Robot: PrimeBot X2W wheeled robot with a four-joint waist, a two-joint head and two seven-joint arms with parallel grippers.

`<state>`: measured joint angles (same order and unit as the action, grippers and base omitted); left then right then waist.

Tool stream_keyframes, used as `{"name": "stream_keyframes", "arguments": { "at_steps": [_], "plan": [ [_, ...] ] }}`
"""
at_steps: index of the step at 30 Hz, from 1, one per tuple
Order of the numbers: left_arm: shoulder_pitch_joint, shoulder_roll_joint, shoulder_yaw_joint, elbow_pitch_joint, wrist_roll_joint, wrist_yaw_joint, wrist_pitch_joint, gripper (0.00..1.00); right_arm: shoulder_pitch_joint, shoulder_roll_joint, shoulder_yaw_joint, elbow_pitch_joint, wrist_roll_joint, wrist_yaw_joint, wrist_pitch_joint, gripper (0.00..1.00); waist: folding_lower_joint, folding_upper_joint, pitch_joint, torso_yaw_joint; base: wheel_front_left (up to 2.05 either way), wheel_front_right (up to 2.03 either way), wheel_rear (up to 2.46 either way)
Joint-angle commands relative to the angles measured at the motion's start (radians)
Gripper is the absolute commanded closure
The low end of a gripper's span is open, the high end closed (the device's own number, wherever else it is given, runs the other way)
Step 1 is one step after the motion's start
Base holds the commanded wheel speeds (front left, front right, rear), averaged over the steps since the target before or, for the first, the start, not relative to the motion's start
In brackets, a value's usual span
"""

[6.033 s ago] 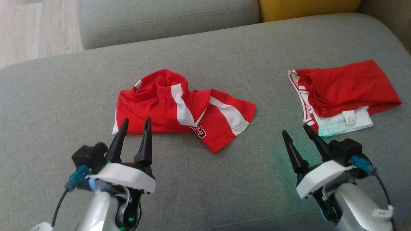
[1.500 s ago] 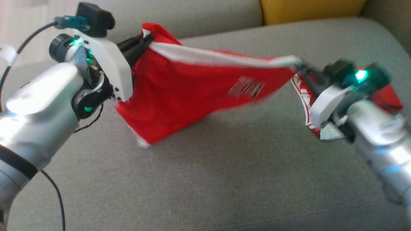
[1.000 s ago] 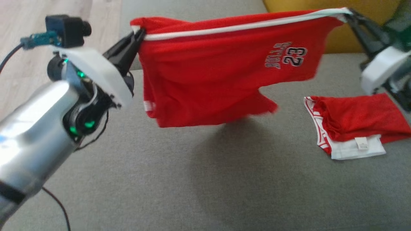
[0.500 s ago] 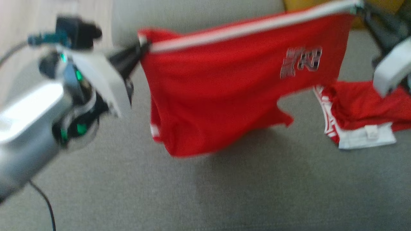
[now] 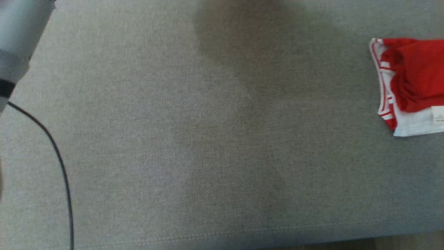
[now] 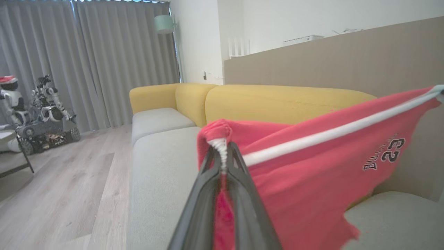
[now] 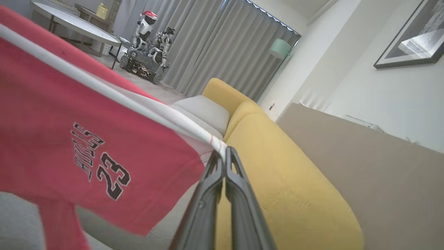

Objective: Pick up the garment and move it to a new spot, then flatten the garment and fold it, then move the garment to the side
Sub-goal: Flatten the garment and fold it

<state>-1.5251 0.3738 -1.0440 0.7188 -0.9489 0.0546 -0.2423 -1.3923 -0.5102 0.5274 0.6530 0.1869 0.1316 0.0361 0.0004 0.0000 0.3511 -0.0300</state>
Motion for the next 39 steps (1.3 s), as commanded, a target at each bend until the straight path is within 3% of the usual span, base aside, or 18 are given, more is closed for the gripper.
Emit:
{"name": "stream_keyframes", "arguments": {
  "at_steps": [1,8,14,19,25,31,39],
  "plan": [
    [-0.059,0.031,0.057,0.028,0.011,-0.006,-0.012,1.0,-0.023,0.01,-0.04,0.029,-0.024,-0.001,-0.039,1.0,-0.0004,0.0,0.021,0.013,0.0,0.0,0.0],
    [0.042,-0.017,0.101,0.073,0.098,-0.066,-0.019,1.0,0.053,0.112,-0.047,0.219,-0.058,-0.001,-0.174,1.0,-0.0004,0.0,0.036,0.027,0.0,0.0,0.0],
    [0.231,-0.042,0.125,0.038,0.224,-0.116,-0.019,1.0,0.173,0.178,0.032,0.349,-0.045,-0.001,-0.242,1.0,-0.0004,0.0,0.027,0.036,0.0,0.0,0.0],
    [0.407,-0.05,0.125,0.007,0.306,-0.148,-0.019,1.0,0.277,0.188,0.15,0.408,-0.006,-0.001,-0.267,1.0,-0.0004,0.0,-0.016,0.039,0.0,0.0,0.0],
    [0.59,-0.057,0.123,0.002,0.323,-0.171,-0.019,1.0,0.397,0.147,0.338,0.412,0.07,-0.001,-0.27,1.0,-0.0004,0.0,-0.098,0.035,0.0,0.0,0.0],
    [0.727,-0.05,0.036,0.025,0.322,-0.182,-0.016,1.0,0.507,0.065,0.514,0.359,0.209,-0.001,-0.222,1.0,-0.0004,0.0,-0.194,0.03,0.0,0.0,0.0],
    [0.846,-0.013,-0.062,-0.001,0.277,-0.185,0.027,1.0,0.617,-0.118,0.709,0.103,0.545,-0.001,-0.037,1.0,-0.0004,0.0,-0.295,0.026,0.0,0.0,0.0]
  ]
}}
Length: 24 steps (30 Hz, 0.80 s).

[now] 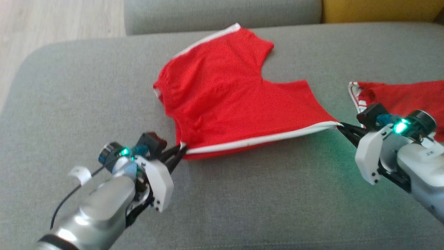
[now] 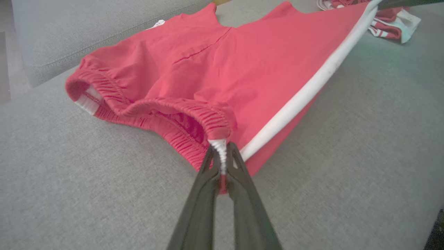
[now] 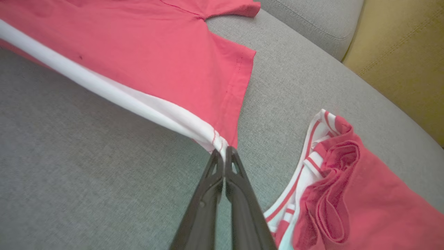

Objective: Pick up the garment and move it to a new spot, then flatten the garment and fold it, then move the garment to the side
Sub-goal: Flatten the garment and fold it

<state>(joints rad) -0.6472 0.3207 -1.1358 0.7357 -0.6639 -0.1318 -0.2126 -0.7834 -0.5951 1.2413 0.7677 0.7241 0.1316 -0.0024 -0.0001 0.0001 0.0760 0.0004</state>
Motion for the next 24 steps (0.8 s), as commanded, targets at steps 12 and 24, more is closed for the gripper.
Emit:
{"name": "stream_keyframes", "arguments": {
  "at_steps": [12,24],
  "plan": [
    [0.102,0.075,-0.002,-0.136,-0.077,0.002,0.032,1.0,0.098,-0.222,0.038,-0.246,0.114,-0.001,0.174,1.0,0.0001,-0.0001,-0.103,-0.022,0.0,0.0,0.0],
    [0.255,0.153,0.006,-0.404,-0.21,0.022,0.126,1.0,0.192,-0.445,0.039,-0.5,0.233,-0.001,0.334,1.0,0.0001,-0.0001,-0.133,-0.03,0.0,0.0,0.0]
  ]
}}
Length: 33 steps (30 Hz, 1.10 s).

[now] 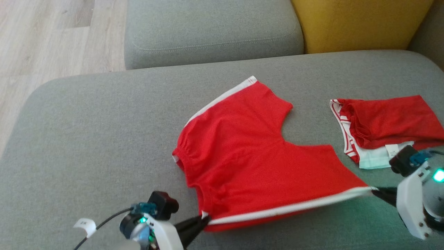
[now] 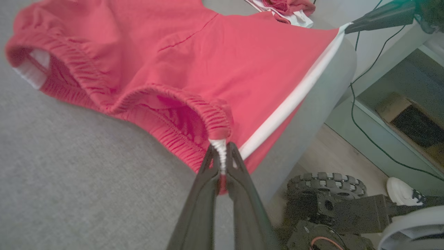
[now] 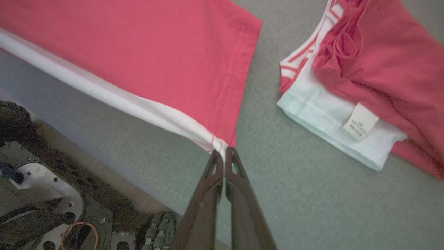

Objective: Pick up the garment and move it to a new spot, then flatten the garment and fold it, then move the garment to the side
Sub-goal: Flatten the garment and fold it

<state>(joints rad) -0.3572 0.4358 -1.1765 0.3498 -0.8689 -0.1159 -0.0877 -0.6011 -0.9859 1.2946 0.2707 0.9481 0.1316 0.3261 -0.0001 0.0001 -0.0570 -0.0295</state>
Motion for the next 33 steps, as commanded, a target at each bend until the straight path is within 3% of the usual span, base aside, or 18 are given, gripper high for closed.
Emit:
{"name": "stream_keyframes", "arguments": {
  "at_steps": [1,6,10,17,25,33],
  "plan": [
    [-0.023,0.047,0.045,-0.037,-0.015,0.006,0.007,1.0,0.02,-0.072,-0.015,-0.019,0.026,-0.001,0.027,1.0,0.0001,-0.0001,0.0,-0.001,0.0,0.0,0.0],
    [0.013,0.089,0.038,-0.128,-0.055,0.002,0.037,1.0,0.041,-0.151,-0.017,-0.105,0.067,-0.001,0.089,1.0,0.0001,-0.0001,0.004,-0.003,0.0,0.0,0.0],
    [0.004,0.109,0.055,-0.18,-0.057,0.017,0.032,1.0,0.021,-0.173,-0.051,-0.13,0.068,-0.001,0.083,1.0,0.0001,-0.0001,0.014,0.0,0.0,0.0,0.0],
    [-0.056,0.1,0.124,-0.222,-0.087,0.04,0.008,1.0,-0.048,-0.127,-0.154,-0.124,0.062,-0.001,0.041,1.0,0.0001,-0.0001,0.052,0.034,0.0,0.0,0.0],
    [-0.198,0.069,0.181,-0.211,-0.086,0.038,0.022,1.0,-0.186,-0.085,-0.242,-0.086,0.01,-0.001,0.069,1.0,0.0001,-0.0001,0.182,0.115,0.0,0.0,0.0],
    [-0.313,0.012,0.201,-0.133,-0.072,0.022,0.017,1.0,-0.339,-0.028,-0.237,-0.016,-0.077,-0.001,0.116,1.0,0.0001,-0.0001,0.287,0.179,0.0,0.0,0.0]
  ]
}}
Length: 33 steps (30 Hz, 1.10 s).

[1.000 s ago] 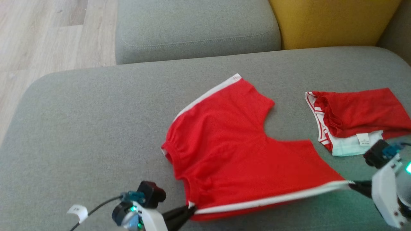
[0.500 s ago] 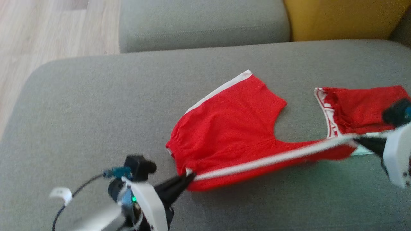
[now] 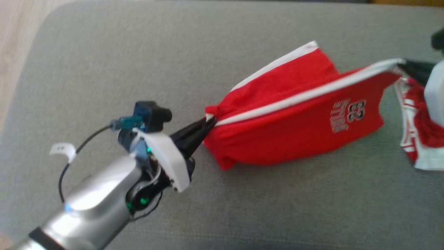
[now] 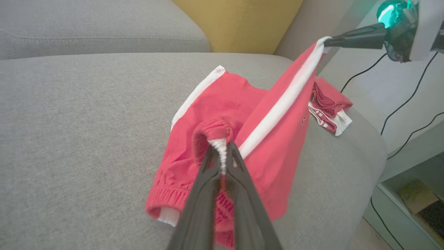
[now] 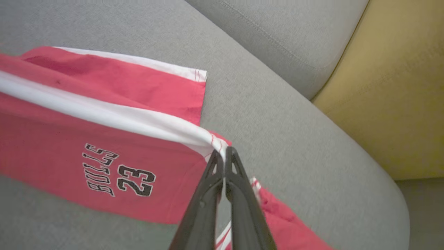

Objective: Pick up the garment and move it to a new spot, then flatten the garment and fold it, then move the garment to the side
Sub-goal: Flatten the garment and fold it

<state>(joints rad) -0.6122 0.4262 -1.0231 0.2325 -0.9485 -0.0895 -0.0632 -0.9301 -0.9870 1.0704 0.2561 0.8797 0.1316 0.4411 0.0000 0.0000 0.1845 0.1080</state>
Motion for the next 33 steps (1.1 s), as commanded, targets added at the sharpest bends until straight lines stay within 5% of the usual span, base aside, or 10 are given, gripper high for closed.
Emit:
{"name": "stream_keyframes", "arguments": {
  "at_steps": [1,20,21,22,23,33],
  "plan": [
    [-0.073,0.012,0.045,-0.004,0.009,-0.009,-0.007,1.0,-0.034,-0.019,-0.009,0.008,-0.016,-0.001,0.005,1.0,0.0,0.0,0.059,0.051,0.0,0.0,0.0],
    [-0.294,-0.14,-0.02,0.243,-0.015,-0.041,-0.033,0.95,-0.363,0.049,0.195,0.192,-0.114,-0.001,0.04,1.0,0.0,0.0,0.244,0.168,0.0,0.0,0.0],
    [-0.299,-0.143,-0.03,0.249,-0.022,-0.041,-0.03,0.68,-0.366,0.054,0.198,0.202,-0.114,-0.001,0.038,0.75,0.0,0.0,0.249,0.171,0.0,0.0,0.0],
    [-0.305,-0.143,-0.039,0.255,-0.025,-0.041,-0.03,0.17,-0.366,0.059,0.2,0.214,-0.109,-0.001,0.038,0.0,0.0,0.0,0.253,0.172,0.0,0.0,0.0],
    [-0.316,-0.143,-0.054,0.267,-0.029,-0.041,-0.039,0.0,-0.362,0.068,0.204,0.236,-0.108,-0.001,0.047,0.0,0.0,0.0,0.256,0.173,0.0,0.0,0.0],
    [-0.315,-0.131,-0.039,0.352,-0.069,-0.041,-0.142,0.0,-0.305,0.146,0.205,0.353,-0.1,-0.001,-0.102,0.0,0.0,0.0,0.194,0.118,0.0,0.0,0.0]
  ]
}}
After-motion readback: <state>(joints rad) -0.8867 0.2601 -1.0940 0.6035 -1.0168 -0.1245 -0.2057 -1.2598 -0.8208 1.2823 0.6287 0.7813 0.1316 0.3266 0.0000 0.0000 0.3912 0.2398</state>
